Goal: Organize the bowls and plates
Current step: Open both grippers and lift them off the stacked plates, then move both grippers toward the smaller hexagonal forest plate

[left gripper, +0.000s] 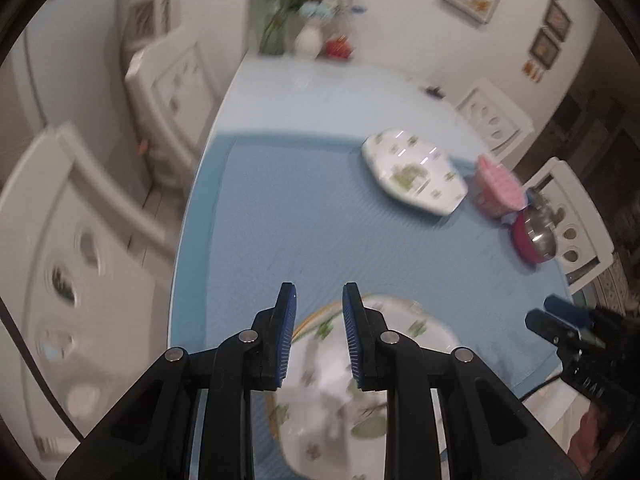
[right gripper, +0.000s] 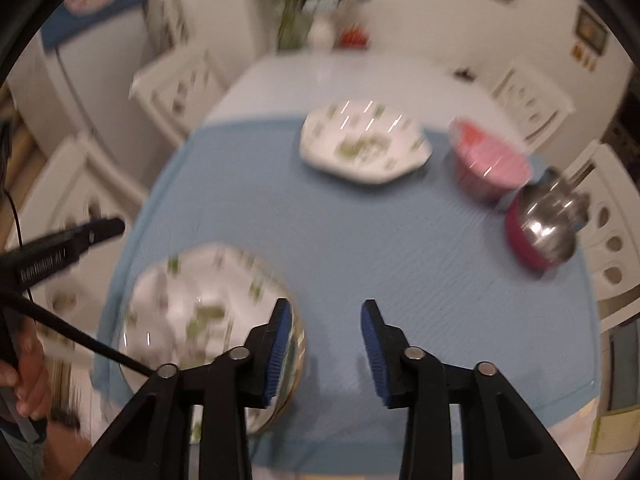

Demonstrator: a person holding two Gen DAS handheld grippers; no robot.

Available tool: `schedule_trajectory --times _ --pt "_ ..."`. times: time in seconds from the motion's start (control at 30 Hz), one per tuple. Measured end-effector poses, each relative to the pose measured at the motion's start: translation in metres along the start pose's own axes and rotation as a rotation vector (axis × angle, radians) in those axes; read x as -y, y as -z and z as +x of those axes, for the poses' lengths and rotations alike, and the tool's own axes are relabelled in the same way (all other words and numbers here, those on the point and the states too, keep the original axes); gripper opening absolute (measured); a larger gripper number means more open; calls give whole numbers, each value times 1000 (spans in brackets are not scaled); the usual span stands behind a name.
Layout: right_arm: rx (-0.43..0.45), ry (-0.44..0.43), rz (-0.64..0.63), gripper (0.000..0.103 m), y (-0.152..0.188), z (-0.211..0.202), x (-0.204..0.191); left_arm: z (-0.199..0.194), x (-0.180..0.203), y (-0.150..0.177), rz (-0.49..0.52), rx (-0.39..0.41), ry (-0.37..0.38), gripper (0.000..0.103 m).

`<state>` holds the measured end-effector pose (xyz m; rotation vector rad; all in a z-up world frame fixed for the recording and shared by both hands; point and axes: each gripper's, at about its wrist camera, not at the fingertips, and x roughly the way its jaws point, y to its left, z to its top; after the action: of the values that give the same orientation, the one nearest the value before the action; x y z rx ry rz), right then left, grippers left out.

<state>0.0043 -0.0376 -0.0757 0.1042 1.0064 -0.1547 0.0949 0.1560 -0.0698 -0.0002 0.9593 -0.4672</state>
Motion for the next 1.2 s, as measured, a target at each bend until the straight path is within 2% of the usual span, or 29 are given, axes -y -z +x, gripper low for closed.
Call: schedule_trajectory --times 0.03,0.07,0.1,0.13,0.17,0.2,0.27,0.37,0.5,0.6,0.7,0.83,0.87,0.93,1.1,1.13,1.2 --pt "30 2 16 58 -6 -6 7 -4 5 -6 17 25 9 37" --pt "56 8 31 64 -10 -12 14 -9 13 -14 39 61 24 42" --pt "71 19 42 66 -13 -17 17 -11 19 -20 52 80 33 59" --pt "83 34 56 70 -19 -20 23 -13 25 -26 64 102 44 80" --pt "88 42 68 75 -23 -22 28 -15 31 -32 72 125 54 86" --pt "92 48 79 76 -26 -23 33 -16 37 -39 79 155 69 89" --pt "92 68 89 77 -35 -22 43 -11 49 -51 92 167 90 88" --pt "77 98 86 77 -49 -15 55 8 61 -70 86 139 98 88" --pt "44 97 79 77 -65 6 65 31 69 -88 59 107 97 88" --pt "22 67 99 77 -79 28 77 53 71 -100 47 67 85 88" --pt "-12 7 172 77 -94 56 94 83 71 -112 32 5 60 85" --pt "-51 -35 244 77 -112 94 112 127 63 -122 -22 -96 90 84" --pt "-56 -28 254 77 -116 102 115 136 61 -124 -31 -114 96 82" --pt "-60 -17 271 77 -124 119 121 156 58 -126 -47 -152 97 72" --pt "-102 -25 307 76 -135 161 126 205 59 -129 -35 -259 45 58" --pt "-111 -28 311 75 -137 169 126 211 58 -128 -32 -272 48 52" --pt "-125 -32 318 71 -137 182 124 224 60 -127 -28 -299 56 47"
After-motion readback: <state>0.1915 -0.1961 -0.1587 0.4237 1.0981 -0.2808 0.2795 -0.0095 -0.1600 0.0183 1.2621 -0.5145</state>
